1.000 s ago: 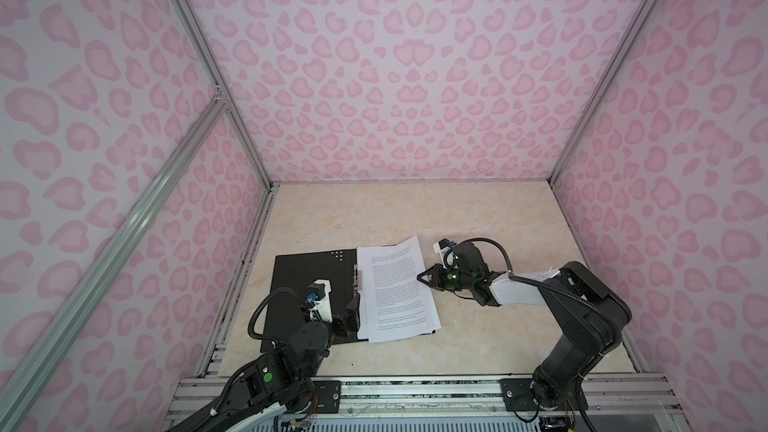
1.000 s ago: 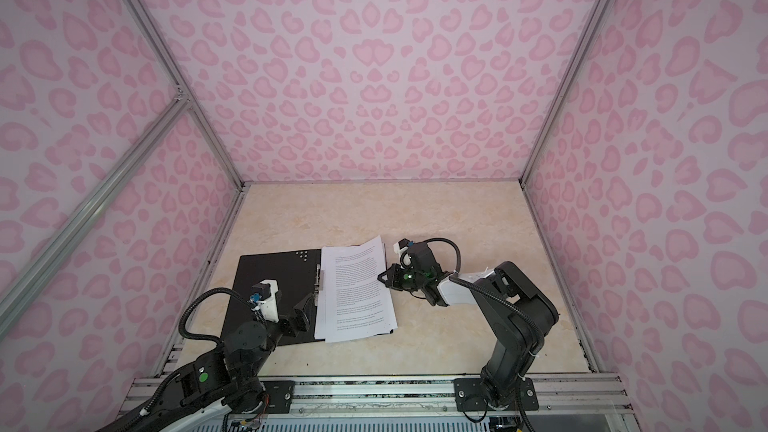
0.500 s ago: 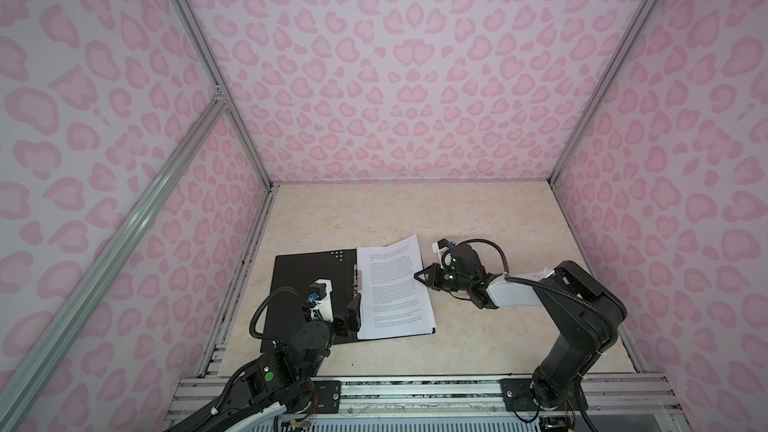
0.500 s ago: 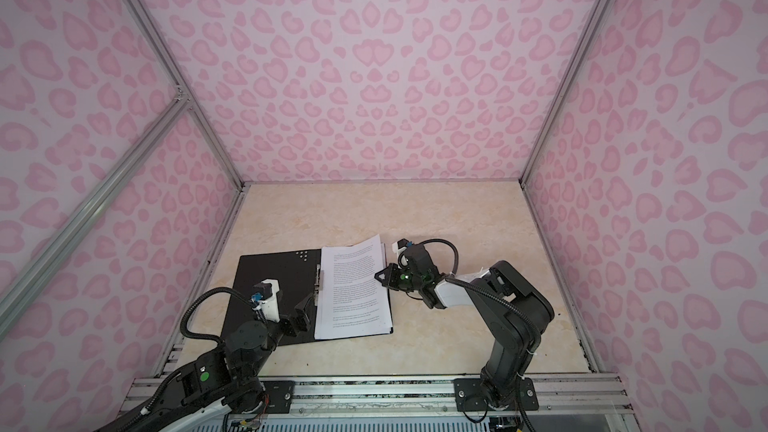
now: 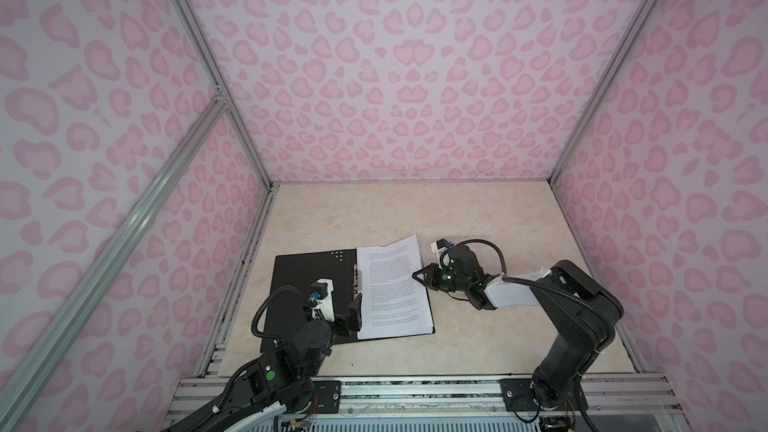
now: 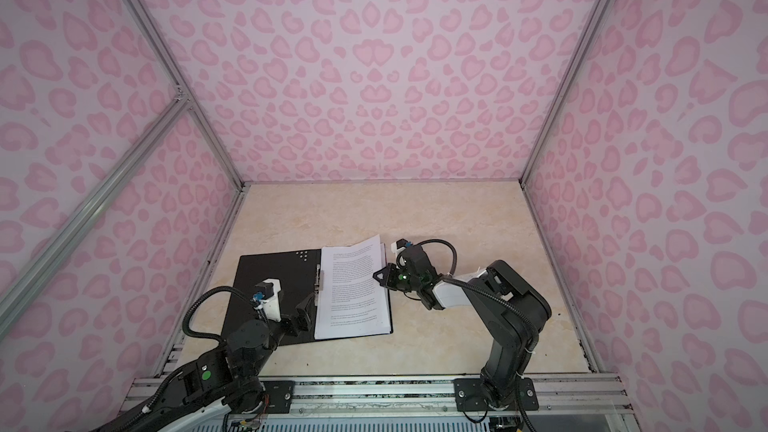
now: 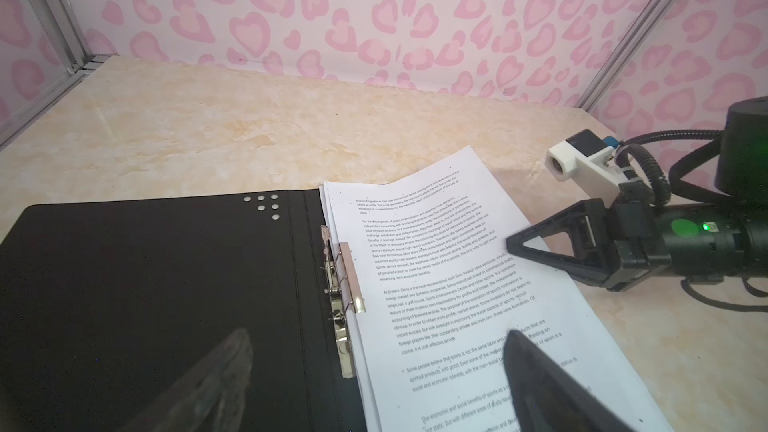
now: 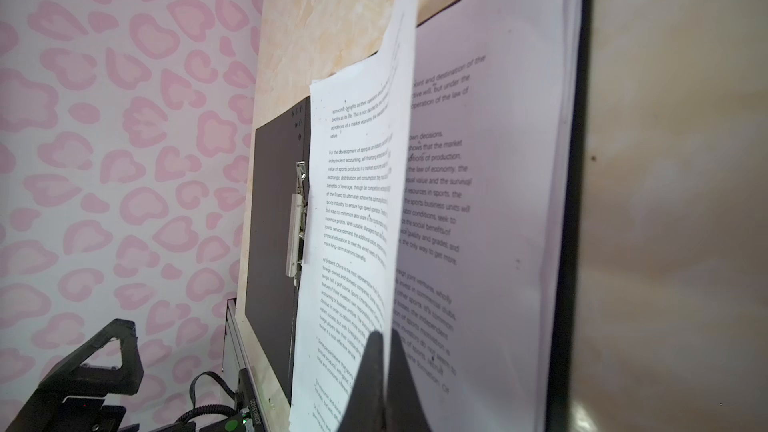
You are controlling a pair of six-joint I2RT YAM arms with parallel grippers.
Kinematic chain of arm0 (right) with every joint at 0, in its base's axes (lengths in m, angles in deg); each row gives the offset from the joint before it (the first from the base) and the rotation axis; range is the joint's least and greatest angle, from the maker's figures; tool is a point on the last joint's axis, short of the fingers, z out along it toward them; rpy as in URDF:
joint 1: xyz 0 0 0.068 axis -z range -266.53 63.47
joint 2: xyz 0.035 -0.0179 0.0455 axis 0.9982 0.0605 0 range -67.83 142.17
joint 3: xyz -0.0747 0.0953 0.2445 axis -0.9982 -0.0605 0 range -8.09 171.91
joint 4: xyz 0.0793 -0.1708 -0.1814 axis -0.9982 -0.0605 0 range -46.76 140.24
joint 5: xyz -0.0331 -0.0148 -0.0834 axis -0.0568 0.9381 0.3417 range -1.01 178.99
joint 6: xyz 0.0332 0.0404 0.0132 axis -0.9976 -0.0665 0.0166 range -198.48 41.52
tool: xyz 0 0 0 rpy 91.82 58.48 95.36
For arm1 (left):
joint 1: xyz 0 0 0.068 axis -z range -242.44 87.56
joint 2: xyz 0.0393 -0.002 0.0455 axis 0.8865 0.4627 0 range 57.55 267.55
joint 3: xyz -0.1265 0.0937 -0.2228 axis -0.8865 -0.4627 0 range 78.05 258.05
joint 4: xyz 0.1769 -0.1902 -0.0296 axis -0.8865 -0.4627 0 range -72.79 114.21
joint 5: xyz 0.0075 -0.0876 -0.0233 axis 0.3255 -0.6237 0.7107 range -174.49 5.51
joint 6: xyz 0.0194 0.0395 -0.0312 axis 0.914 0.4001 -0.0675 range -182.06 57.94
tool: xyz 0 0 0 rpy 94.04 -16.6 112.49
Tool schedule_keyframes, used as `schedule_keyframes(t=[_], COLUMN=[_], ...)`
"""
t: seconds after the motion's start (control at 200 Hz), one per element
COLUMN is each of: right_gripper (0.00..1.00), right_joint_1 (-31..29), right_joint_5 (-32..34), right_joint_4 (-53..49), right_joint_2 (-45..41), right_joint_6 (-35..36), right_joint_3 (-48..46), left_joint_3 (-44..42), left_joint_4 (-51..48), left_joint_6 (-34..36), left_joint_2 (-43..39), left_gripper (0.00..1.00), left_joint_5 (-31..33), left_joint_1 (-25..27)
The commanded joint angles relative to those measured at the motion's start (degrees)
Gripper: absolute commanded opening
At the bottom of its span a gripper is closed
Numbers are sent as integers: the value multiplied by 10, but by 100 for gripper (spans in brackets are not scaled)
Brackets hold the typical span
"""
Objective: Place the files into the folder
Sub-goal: 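Hold the sheet edge upright at the clip with the right gripper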
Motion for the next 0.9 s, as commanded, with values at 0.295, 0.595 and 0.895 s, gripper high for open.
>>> schedule_keyframes(t=[0.295, 0.595, 0.895], right_gripper=[0, 0, 23], right_joint_1=[-11, -14, -15], right_joint_5=[7, 7, 12], right_joint_4=[20, 24, 18], right_joint_2=[17, 18, 16], right_joint_6=[-7, -11, -13], right_joint_3=[9, 9, 6], left_joint_3=[7, 7, 9], left_joint_4=[16, 16, 15], left_joint_6=[1, 1, 1], left_joint_2=[1, 2, 4], left_gripper=[96, 96, 96], left_joint_5=[-1, -2, -5], left_joint_1=[0, 0, 0])
